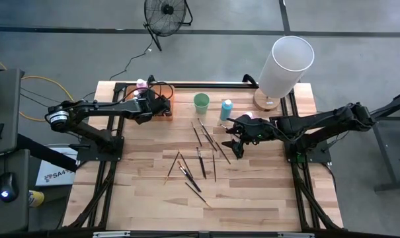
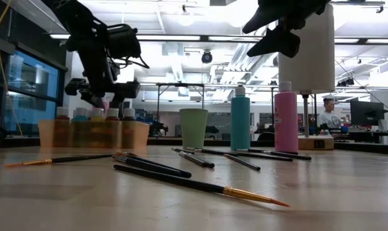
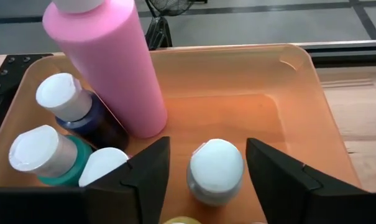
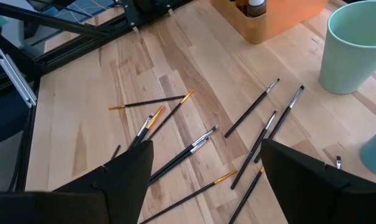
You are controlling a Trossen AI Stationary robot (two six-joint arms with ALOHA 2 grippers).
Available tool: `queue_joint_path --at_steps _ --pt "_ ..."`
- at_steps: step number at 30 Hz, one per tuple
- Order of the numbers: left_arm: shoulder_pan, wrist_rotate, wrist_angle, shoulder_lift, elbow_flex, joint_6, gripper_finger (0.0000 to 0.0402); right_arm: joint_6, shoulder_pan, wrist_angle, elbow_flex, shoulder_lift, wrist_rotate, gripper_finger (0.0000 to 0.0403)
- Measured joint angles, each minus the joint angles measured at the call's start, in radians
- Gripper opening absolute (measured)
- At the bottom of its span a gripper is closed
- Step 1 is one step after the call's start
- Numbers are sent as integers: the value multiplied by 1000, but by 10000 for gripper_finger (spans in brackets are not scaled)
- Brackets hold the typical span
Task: Pick & Place Paint Supplies
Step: Put the gray paint bottle into the orange bin, then put the pink paint bottle into the orange bin
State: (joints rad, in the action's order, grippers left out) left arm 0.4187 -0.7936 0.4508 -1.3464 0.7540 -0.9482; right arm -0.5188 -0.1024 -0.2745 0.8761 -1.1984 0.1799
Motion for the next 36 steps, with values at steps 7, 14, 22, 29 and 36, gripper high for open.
queue_joint_path --at_steps 7,14,22,29,36 --pt "0 -27 1 42 70 89 211 -11 0 -4 0 8 0 291" --pt "0 -31 0 89 153 218 211 -81 40 -78 0 101 6 291" --pt "0 -24 -6 139 207 321 211 -238 48 -392 0 258 26 291" --pt "0 37 -17 166 221 364 211 -553 -155 -708 -66 294 140 291" --pt "0 165 -59 167 222 403 211 -691 -285 -451 -281 261 427 291"
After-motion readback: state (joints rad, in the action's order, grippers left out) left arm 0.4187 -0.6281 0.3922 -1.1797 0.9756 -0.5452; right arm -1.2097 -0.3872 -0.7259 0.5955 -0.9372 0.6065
